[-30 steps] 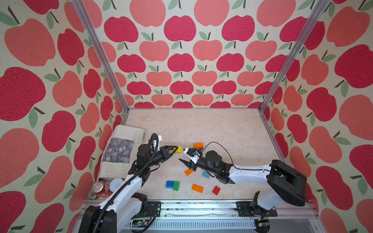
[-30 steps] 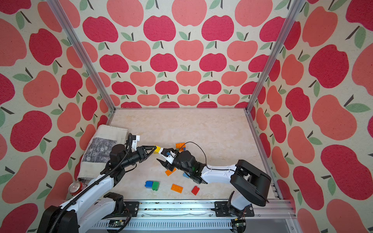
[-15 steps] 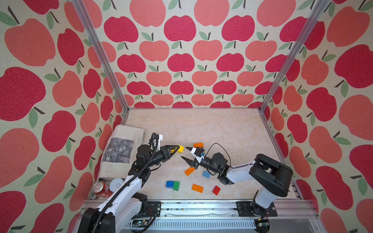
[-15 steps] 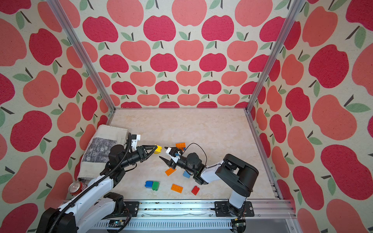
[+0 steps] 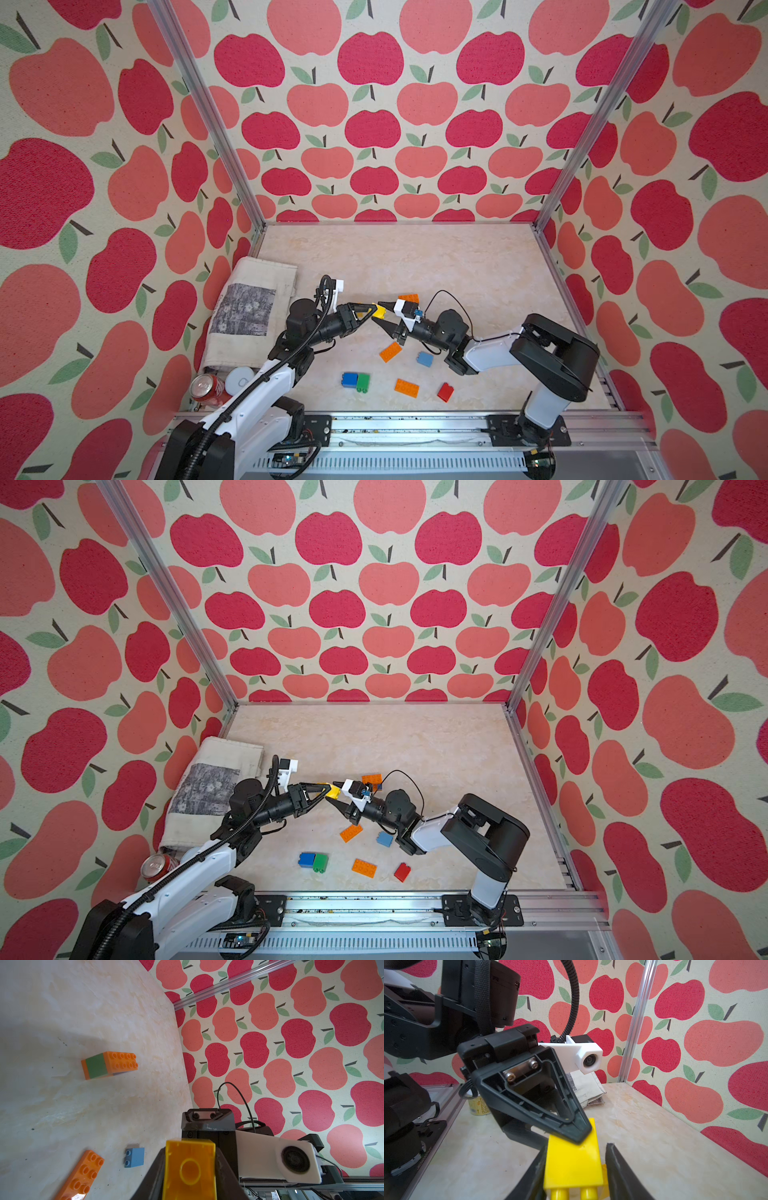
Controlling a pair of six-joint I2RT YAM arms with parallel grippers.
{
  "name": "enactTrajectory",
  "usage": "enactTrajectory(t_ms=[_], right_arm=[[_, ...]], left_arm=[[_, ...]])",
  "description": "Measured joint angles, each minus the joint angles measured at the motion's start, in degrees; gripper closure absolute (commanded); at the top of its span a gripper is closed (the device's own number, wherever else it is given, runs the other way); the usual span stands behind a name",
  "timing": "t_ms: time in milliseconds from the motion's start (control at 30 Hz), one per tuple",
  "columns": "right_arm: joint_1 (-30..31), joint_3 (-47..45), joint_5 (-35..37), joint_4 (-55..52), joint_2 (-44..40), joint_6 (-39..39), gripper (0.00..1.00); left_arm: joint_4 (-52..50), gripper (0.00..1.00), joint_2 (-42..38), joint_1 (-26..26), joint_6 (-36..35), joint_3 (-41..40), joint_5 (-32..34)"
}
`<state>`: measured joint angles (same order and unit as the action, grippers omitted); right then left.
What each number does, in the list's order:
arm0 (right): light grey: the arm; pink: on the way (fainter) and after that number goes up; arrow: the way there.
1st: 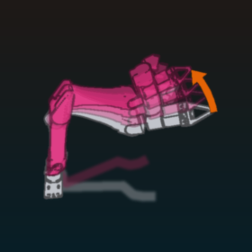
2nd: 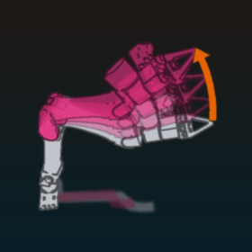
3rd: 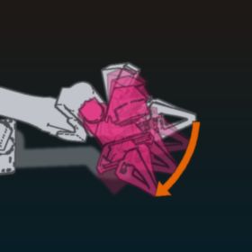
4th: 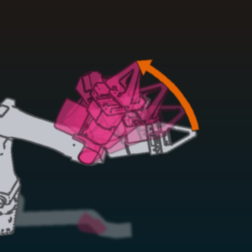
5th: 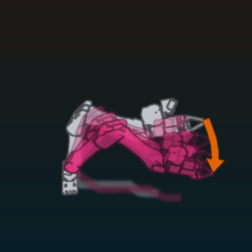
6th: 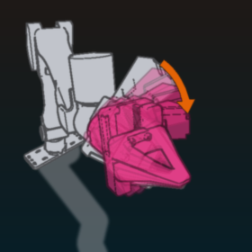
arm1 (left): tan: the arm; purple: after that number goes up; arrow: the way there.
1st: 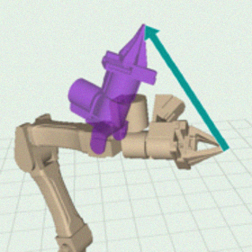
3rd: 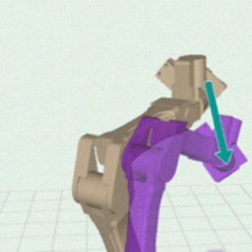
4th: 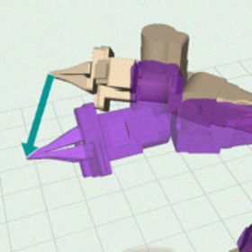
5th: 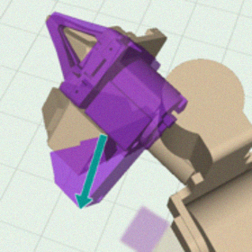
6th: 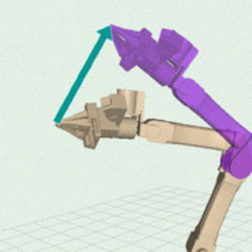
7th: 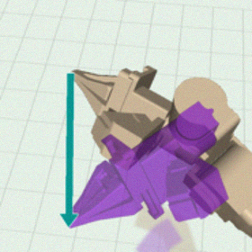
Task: Assemble the letter p with lego
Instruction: Pick up the lego brick from the center of the board.
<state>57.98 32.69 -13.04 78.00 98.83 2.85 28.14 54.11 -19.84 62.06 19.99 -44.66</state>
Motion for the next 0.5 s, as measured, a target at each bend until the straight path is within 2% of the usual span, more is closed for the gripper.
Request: enactTrajectory(t_ms=[167, 300, 500], right_arm=[[-0.02, 0.09, -0.63, 0.17, 0.33, -0.17, 0.60], [-0.02, 0.09, -0.63, 0.37, 0.44, 0.02, 0.66], [-0.20, 0.09, -0.46, -0.63, 0.28, -0.37, 0.85]], left_arm=[[0.63, 0.70, 0.00, -0.09, 0.00, 0.00, 0.00], [0.87, 0.69, 0.07, -0.09, 0.20, 0.00, 0.02], [0.31, 0.50, 0.26, 0.02, -0.42, 0.17, 0.13]])
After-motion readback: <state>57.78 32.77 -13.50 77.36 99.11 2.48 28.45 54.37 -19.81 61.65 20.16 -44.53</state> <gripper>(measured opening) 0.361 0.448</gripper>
